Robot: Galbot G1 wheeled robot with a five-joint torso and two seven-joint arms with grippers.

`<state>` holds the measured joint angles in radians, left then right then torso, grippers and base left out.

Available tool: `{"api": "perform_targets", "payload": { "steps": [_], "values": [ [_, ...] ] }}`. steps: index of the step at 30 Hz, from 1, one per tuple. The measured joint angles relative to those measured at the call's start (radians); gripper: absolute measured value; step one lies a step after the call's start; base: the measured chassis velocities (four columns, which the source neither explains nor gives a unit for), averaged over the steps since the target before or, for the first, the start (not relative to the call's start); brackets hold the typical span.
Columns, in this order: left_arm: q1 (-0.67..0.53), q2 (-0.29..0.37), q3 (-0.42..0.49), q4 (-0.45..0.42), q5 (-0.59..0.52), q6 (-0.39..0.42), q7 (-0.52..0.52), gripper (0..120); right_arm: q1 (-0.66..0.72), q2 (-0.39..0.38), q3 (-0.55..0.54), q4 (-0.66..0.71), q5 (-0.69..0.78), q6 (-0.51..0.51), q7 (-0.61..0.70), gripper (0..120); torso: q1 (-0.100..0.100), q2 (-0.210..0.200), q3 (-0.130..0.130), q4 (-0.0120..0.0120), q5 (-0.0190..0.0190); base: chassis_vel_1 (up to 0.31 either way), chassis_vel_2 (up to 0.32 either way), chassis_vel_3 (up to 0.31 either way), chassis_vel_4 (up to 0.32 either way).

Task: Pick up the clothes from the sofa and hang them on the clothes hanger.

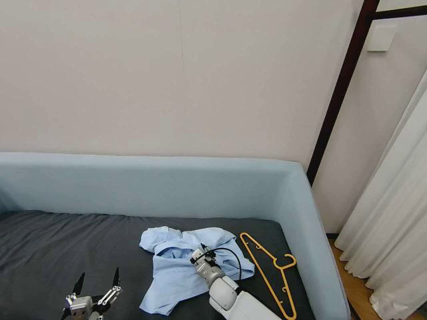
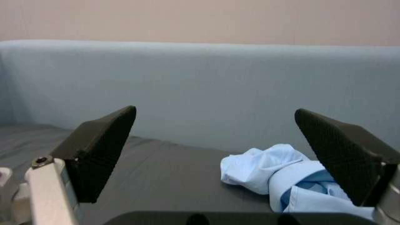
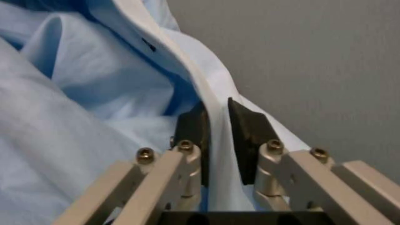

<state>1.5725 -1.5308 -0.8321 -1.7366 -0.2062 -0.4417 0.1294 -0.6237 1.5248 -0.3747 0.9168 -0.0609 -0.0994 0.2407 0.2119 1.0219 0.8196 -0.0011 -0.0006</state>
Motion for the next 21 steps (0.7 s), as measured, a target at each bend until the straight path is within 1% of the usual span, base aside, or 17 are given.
{"api": "perform_targets", "payload": {
  "steps": [2,3,4,7,10,11,12,13,15,16,17,18,20,21],
  "values": [
    [-0.001,0.002,0.002,0.002,-0.001,0.0,0.0,100,0.0,-0.002,0.004,0.009,0.005,0.018,-0.002,4,0.0,0.0,0.0,0.0001,0.0,0.0,0.0,0.0,0.0],
    [-0.001,0.002,0.002,0.002,-0.001,0.0,0.0,100,0.0,-0.002,0.004,0.009,0.005,0.018,-0.002,4,0.0,0.0,0.0,0.0001,0.0,0.0,0.0,0.0,0.0],
    [-0.001,0.003,0.003,0.003,-0.001,-0.001,0.0,100,-0.001,-0.004,0.007,0.015,0.012,0.027,-0.005,0,0.0,0.0,0.0,0.0,0.0,0.0,0.0,0.0,0.0],
    [-0.001,0.007,0.004,0.005,-0.002,-0.001,0.0,100,-0.001,-0.014,0.014,0.039,0.041,0.052,-0.016,0,0.0,0.0,0.0,0.0,0.0,0.0,0.0,0.0,0.0],
    [-0.001,0.016,0.004,0.006,-0.014,-0.003,0.0,100,0.019,-0.071,0.017,0.162,0.195,0.127,-0.044,0,0.0,0.0,0.0,0.0,0.0001,0.0,0.0,0.0,0.0],
    [-0.001,0.019,0.003,0.007,-0.018,-0.004,0.0,100,0.035,-0.1,0.02,0.221,0.272,0.162,-0.066,0,0.0,0.0,0.0,0.0,0.0002,0.0,0.0,0.0,0.0],
    [-0.001,0.019,0.003,0.007,-0.018,-0.004,0.0,100,0.035,-0.1,0.02,0.221,0.272,0.162,-0.066,0,0.0,0.0,0.0,0.0,0.0002,0.0,0.0,0.0,0.0],
    [-0.001,0.021,0.003,0.007,-0.02,-0.006,0.0,100,0.048,-0.121,0.023,0.262,0.322,0.18,-0.086,0,0.0,0.0,0.0,0.0001,0.0003,0.0,0.0,0.0,0.0],
    [-0.001,0.024,0.003,0.009,-0.026,-0.01,0.0,100,0.105,-0.19,0.032,0.371,0.486,0.211,-0.141,0,0.0,0.0,0.0,-0.0002,0.0003,0.0,0.0,0.0,0.0],
    [-0.002,0.025,0.004,0.01,-0.028,-0.011,0.0,100,0.138,-0.222,0.032,0.42,0.568,0.219,-0.165,0,0.0,0.0,0.0,-0.0003,0.0002,0.0,0.0,0.0,0.0],
    [-0.002,0.025,0.004,0.01,-0.028,-0.011,0.0,100,0.138,-0.222,0.032,0.42,0.568,0.219,-0.165,0,0.0,0.0,0.0,-0.0003,0.0002,0.0,0.0,0.0,0.0],
    [-0.005,0.025,0.006,0.011,-0.03,-0.012,0.001,100,0.182,-0.252,0.031,0.474,0.647,0.222,-0.184,0,0.0,0.0,0.0,-0.0004,0.0003,0.0,0.0,0.0,0.0],
    [-0.01,0.021,0.013,0.012,-0.031,-0.013,0.001,100,0.275,-0.297,0.024,0.562,0.753,0.223,-0.201,0,0.0,0.0,0.0,-0.0002,0.0001,0.0,0.0,0.0,0.0],
    [-0.01,0.021,0.013,0.012,-0.031,-0.013,0.001,100,0.275,-0.297,0.024,0.562,0.753,0.223,-0.201,0,0.0,0.0,0.0,-0.0002,0.0001,0.0,0.0,0.0,0.0]
  ]
}}
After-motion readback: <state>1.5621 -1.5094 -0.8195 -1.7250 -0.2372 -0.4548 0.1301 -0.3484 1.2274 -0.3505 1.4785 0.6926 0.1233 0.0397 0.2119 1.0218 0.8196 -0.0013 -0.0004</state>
